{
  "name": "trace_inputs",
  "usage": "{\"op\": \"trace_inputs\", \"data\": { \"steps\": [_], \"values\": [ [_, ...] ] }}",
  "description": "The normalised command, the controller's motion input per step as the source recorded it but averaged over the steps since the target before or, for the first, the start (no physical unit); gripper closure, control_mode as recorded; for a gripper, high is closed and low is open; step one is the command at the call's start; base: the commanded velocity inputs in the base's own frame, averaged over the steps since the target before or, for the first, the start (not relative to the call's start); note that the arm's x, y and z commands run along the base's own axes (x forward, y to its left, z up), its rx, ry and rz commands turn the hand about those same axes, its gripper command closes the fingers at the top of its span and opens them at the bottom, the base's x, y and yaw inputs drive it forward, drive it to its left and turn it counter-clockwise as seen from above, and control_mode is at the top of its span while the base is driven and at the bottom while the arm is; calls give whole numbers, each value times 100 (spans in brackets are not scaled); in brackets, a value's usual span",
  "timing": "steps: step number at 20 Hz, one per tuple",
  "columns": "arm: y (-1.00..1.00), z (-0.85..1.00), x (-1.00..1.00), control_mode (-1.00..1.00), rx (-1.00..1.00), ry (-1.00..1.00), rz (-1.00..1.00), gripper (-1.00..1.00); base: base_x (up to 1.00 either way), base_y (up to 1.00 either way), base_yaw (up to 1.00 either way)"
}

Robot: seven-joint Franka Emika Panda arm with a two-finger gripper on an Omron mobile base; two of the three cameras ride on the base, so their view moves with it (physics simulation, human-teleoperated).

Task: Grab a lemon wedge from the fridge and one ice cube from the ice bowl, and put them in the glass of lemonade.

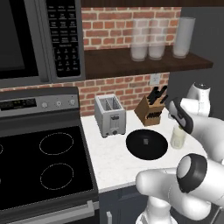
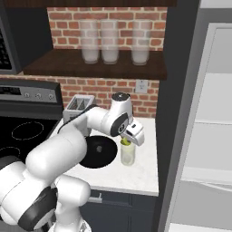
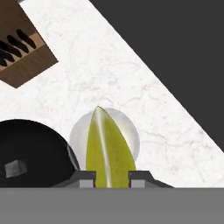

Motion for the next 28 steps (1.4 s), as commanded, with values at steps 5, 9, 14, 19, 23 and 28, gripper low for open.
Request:
{"op": "trace_inputs", "data": {
  "steps": [5, 9, 14, 19, 23, 28],
  "values": [
    [0, -33, 3, -100, 0, 5, 0, 100, 0, 0, 0],
    [0, -14, 17, -100, 0, 0, 0, 100, 0, 0, 0],
    [0, 0, 21, -100, 0, 0, 0, 100, 0, 0, 0],
    [0, 0, 16, -100, 0, 0, 0, 100, 0, 0, 0],
    [0, 0, 15, -100, 0, 0, 0, -100, 0, 0, 0],
    [-5, 1, 7, -100, 0, 0, 0, -100, 0, 0, 0]
  ]
}}
